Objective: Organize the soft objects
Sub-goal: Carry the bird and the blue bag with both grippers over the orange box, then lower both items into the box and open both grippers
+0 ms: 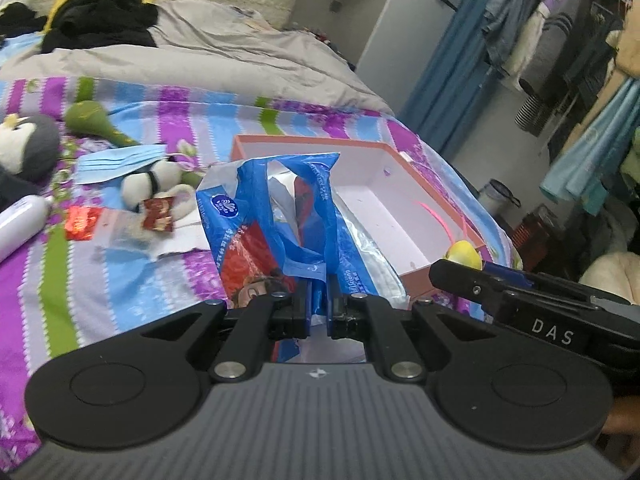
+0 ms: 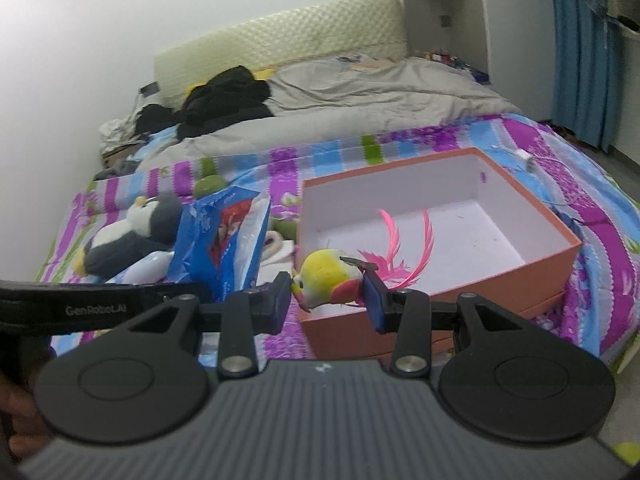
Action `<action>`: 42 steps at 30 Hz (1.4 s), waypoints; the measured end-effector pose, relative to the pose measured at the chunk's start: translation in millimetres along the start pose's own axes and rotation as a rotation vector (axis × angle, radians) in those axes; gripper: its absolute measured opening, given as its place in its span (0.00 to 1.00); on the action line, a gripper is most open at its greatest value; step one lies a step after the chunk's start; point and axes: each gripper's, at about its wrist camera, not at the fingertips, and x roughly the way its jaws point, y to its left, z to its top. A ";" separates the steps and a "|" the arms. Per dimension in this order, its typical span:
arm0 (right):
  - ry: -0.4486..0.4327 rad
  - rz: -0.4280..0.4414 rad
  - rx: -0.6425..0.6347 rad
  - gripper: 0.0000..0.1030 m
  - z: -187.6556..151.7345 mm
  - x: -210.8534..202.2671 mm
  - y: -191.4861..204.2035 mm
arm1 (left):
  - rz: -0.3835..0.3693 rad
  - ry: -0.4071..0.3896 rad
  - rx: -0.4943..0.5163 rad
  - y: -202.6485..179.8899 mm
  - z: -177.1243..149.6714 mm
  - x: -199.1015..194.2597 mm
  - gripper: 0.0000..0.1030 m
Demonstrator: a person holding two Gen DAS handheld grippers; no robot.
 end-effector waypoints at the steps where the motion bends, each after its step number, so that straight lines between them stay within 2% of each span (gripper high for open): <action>1: 0.004 -0.004 0.007 0.41 1.0 2.0 -5.4 | -0.007 0.008 0.005 -2.6 3.4 7.4 0.08; 16: 0.100 -0.056 0.041 0.42 33.7 88.7 -68.0 | -0.049 0.130 0.064 -25.7 67.7 136.6 0.08; 25: 0.179 -0.094 0.065 0.43 38.3 143.7 -100.4 | -0.056 0.212 0.086 -28.7 96.9 221.3 0.08; 26: 0.187 -0.103 0.069 0.42 37.9 148.1 -103.2 | -0.056 0.219 0.085 -28.0 98.6 228.9 0.09; 28: 0.206 -0.124 0.083 0.45 36.1 156.4 -108.7 | -0.055 0.230 0.076 -25.8 100.8 242.6 0.18; 30: 0.224 -0.139 0.102 0.49 34.5 162.3 -114.5 | -0.050 0.232 0.094 -26.5 103.5 252.4 0.32; 36: 0.226 -0.134 0.116 0.49 29.7 158.6 -119.7 | -0.031 0.219 0.087 -23.1 106.1 257.7 0.33; 42: 0.195 -0.112 0.120 0.49 31.2 138.6 -113.1 | -0.023 0.197 0.091 -27.3 101.0 234.0 0.33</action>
